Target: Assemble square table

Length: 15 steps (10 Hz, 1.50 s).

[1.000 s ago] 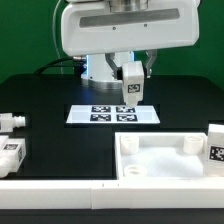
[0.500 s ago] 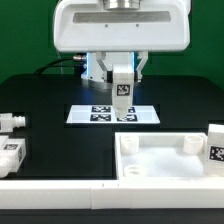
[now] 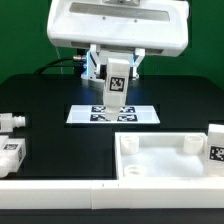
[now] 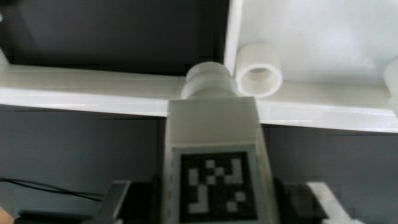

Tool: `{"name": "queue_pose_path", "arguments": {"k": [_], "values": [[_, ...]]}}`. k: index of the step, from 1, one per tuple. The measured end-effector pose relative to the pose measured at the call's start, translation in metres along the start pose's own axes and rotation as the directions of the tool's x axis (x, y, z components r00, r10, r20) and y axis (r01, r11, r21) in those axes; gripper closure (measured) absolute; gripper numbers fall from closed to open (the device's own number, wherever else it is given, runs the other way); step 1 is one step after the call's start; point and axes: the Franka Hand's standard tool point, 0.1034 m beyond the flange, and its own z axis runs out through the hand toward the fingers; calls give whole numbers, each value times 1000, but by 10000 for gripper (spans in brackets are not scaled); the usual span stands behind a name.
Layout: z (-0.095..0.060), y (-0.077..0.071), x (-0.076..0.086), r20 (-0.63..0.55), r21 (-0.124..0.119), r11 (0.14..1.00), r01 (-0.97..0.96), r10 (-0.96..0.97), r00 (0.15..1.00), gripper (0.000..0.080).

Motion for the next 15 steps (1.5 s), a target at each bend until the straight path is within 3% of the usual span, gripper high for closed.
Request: {"name": "queue_pose_path", "arguments": {"k": [2,3,5,6,9,12,15], "values": [[4,-7,1,22,13,1000,-1,0,1000,515],[10,-10,12,42,25,1000,-9,8,999,515],[24,-15,58,15,30,999,-46,45,999,515],[28,-20,65,6,31,998,-55,55,998,515],[29,-19,63,10,29,998,-52,51,999,515],[46,-5,36,52,28,998,-50,49,997,515],[60,-18,30,65,36,998,-56,53,996,515]]}}
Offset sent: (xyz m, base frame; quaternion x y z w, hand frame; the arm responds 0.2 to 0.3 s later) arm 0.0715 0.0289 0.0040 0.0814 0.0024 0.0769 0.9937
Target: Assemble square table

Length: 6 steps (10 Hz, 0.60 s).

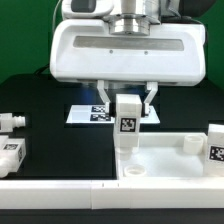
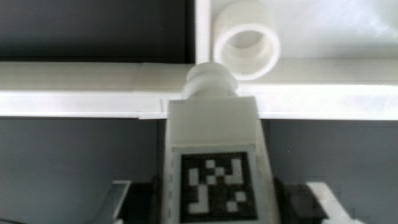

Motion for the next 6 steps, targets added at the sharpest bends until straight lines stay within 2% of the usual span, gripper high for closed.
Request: {"name": "queue_pose_path", "arguments": {"k": [2,6], "values": [[4,-8,-3,2,3,1000,3,-3,1000,515],[15,-10,-11,11,-3,1000,10,-10,1000,515]]}}
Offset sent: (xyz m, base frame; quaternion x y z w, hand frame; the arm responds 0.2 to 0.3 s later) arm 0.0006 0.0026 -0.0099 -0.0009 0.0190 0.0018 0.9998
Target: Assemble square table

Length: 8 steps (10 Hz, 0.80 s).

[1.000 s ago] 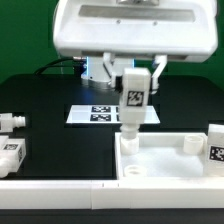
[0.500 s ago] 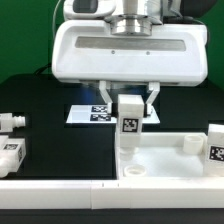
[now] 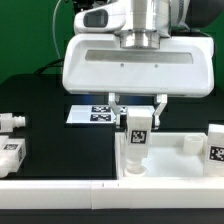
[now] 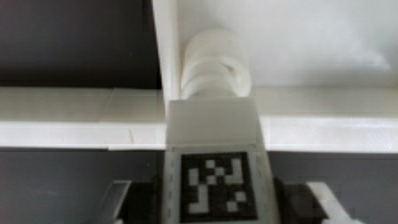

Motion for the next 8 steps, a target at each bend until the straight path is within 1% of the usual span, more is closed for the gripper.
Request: {"name": "queue_pose_path", "arguments": {"k": [2,3,6,8], "values": [[4,-4,-2,-5,1,1000,6,-6,1000,515],[4,-4,0,-19,-3,1000,8,-8,1000,515],[12,-3,-7,-13,-9,1000,11,-11,1000,515],[13,0,-8,-29,-17,1000,12,-13,999,515]]}}
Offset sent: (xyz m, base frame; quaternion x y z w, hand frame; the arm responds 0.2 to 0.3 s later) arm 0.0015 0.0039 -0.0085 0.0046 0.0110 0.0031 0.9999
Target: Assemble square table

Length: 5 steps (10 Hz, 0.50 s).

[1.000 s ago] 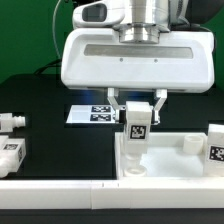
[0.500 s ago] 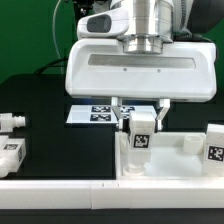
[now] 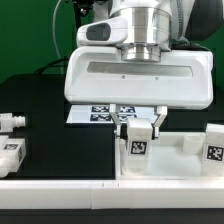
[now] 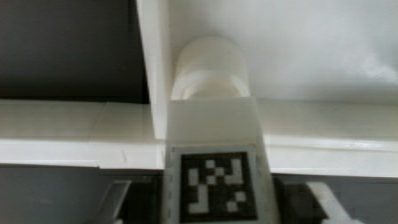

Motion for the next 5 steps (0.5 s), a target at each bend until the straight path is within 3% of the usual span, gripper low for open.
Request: {"name": "queue_pose_path", "arguments": {"k": [3,4,5], "values": [[0,0,0,-6,-2,1000,1,-1,1000,515],[0,0,0,-6,-2,1000,1,-1,1000,310],[0,0,0,-6,-2,1000,1,-1,1000,200]]}}
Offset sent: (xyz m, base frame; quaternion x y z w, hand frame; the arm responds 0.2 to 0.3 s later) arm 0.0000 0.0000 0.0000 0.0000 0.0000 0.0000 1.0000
